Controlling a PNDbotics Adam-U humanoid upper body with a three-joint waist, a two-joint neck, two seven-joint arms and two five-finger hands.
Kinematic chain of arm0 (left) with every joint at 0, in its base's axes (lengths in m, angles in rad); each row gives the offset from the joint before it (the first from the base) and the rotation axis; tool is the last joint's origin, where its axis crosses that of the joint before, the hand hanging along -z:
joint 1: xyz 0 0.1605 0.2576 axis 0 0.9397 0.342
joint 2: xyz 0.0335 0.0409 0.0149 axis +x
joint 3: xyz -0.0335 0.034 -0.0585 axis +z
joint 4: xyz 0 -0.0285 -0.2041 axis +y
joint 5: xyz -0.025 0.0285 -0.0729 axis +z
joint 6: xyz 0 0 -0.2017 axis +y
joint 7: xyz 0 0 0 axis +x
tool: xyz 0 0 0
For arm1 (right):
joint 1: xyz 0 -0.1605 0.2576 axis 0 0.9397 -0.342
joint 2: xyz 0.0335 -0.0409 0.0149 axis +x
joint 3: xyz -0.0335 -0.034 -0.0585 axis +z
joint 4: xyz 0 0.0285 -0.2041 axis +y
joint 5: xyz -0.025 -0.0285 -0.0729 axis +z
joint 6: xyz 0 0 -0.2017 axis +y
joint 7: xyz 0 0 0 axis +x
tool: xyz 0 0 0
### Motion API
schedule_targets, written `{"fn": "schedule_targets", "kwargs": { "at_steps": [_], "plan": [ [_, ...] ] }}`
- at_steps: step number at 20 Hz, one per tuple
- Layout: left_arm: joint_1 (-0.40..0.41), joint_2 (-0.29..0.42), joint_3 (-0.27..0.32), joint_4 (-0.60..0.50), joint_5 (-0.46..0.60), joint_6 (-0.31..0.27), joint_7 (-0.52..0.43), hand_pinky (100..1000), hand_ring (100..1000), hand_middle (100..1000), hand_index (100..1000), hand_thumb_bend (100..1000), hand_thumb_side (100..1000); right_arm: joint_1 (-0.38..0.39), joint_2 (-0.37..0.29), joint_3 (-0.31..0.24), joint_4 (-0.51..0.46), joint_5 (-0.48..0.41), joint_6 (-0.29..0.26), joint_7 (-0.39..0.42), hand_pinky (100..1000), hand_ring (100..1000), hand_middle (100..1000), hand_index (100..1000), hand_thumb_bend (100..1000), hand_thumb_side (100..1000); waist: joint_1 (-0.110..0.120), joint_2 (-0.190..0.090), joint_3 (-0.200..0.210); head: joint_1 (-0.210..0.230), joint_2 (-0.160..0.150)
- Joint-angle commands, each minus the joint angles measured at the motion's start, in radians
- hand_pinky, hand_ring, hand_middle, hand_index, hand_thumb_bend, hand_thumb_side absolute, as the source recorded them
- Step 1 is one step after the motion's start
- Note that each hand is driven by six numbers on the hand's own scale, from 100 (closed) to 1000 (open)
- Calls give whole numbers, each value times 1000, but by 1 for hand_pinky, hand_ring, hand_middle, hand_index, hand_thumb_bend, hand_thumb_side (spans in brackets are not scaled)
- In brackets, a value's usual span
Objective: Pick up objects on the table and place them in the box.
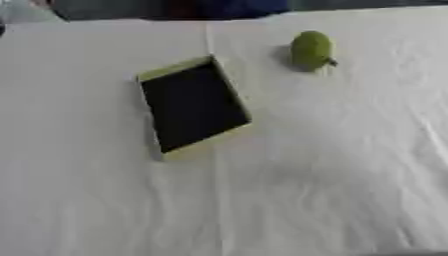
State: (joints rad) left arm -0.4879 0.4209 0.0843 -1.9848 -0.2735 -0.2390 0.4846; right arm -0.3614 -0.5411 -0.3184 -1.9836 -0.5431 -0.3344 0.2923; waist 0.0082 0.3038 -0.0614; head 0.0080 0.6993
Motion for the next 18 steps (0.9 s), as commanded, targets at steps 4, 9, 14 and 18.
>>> {"fn": "schedule_targets", "kwargs": {
  "at_steps": [4,9,14,18],
  "plan": [
    [4,33,7,-15,-5,-1,-2,725,693,662,824,546,100,-15,-267,25,109,98,-151,-68,854,814,729,852,100,405,-16,-28,-4,3,6],
    [13,38,7,-15,-5,2,-1,724,693,662,824,543,100,-38,-428,61,264,213,-279,-116,854,853,804,877,100,325,-19,-30,-2,6,10],
    [16,40,5,-15,-3,3,-2,724,692,661,824,540,100,-93,-547,118,412,321,-354,-148,846,867,834,890,100,294,-22,-31,1,0,12],
    [17,40,1,-15,-1,4,-6,724,691,660,823,535,100,-156,-601,182,539,411,-403,-137,842,879,858,907,100,330,-25,-32,7,-8,10]
  ]
}}
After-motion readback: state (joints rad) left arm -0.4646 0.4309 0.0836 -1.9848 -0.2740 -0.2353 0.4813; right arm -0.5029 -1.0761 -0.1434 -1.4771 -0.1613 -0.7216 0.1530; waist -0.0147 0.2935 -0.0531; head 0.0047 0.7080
